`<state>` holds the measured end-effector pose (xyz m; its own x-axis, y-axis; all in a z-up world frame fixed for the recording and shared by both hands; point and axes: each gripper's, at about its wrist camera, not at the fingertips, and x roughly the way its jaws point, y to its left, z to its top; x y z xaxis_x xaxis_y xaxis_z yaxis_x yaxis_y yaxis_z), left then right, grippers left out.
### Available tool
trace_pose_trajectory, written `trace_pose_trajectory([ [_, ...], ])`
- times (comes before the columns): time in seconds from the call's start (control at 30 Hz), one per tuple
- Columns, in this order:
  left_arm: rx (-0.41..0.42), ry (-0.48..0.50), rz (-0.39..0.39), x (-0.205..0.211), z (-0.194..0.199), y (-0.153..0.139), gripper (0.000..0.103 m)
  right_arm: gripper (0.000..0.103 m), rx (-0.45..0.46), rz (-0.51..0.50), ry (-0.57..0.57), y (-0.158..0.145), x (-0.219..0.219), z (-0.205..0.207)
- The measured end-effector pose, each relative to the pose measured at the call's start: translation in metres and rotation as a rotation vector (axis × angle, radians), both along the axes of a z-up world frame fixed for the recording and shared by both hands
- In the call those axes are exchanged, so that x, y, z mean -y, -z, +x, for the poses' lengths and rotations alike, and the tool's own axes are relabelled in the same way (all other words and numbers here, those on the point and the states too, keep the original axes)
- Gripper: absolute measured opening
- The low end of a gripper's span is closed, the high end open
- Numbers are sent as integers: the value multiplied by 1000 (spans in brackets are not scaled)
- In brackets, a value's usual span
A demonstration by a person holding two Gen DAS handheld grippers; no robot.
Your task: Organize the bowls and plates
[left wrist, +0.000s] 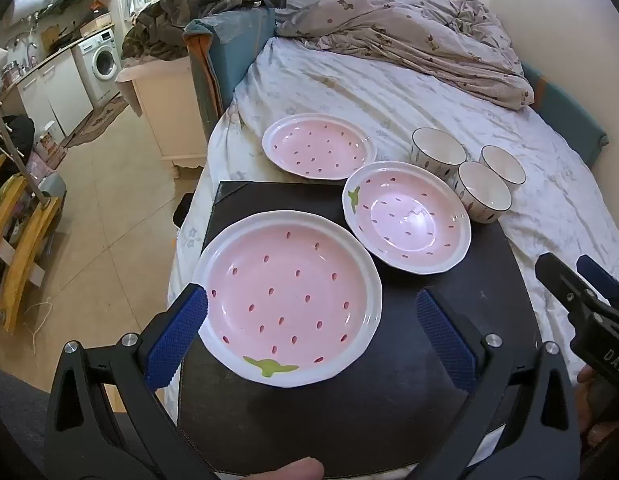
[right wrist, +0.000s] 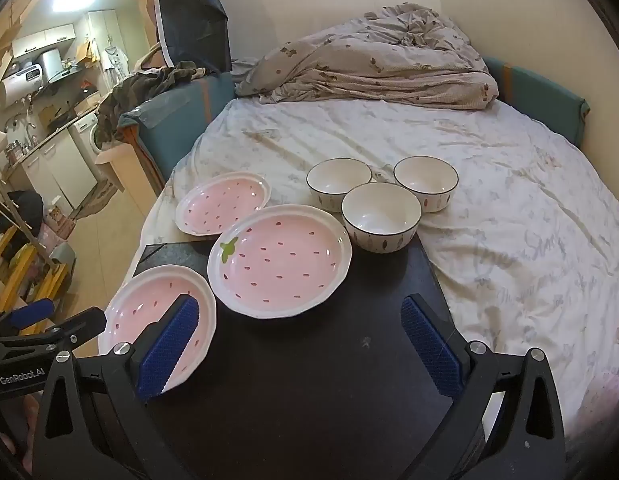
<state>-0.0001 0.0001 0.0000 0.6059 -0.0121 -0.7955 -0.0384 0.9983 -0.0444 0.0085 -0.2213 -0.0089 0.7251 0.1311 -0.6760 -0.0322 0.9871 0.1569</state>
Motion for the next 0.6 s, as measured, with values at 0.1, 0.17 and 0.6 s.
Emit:
trace_pose_trajectory([
  [0.1,-3,0,0,0,0,-1,103,103,-4,12,-1,0,0,0],
  [0.17,-1,1,9,1,1,0,103,103,-4,6,-2,0,0,0],
  [0.6,1,1,7,-3,3,-2,103,103,-3,-1,0,0,0,0],
])
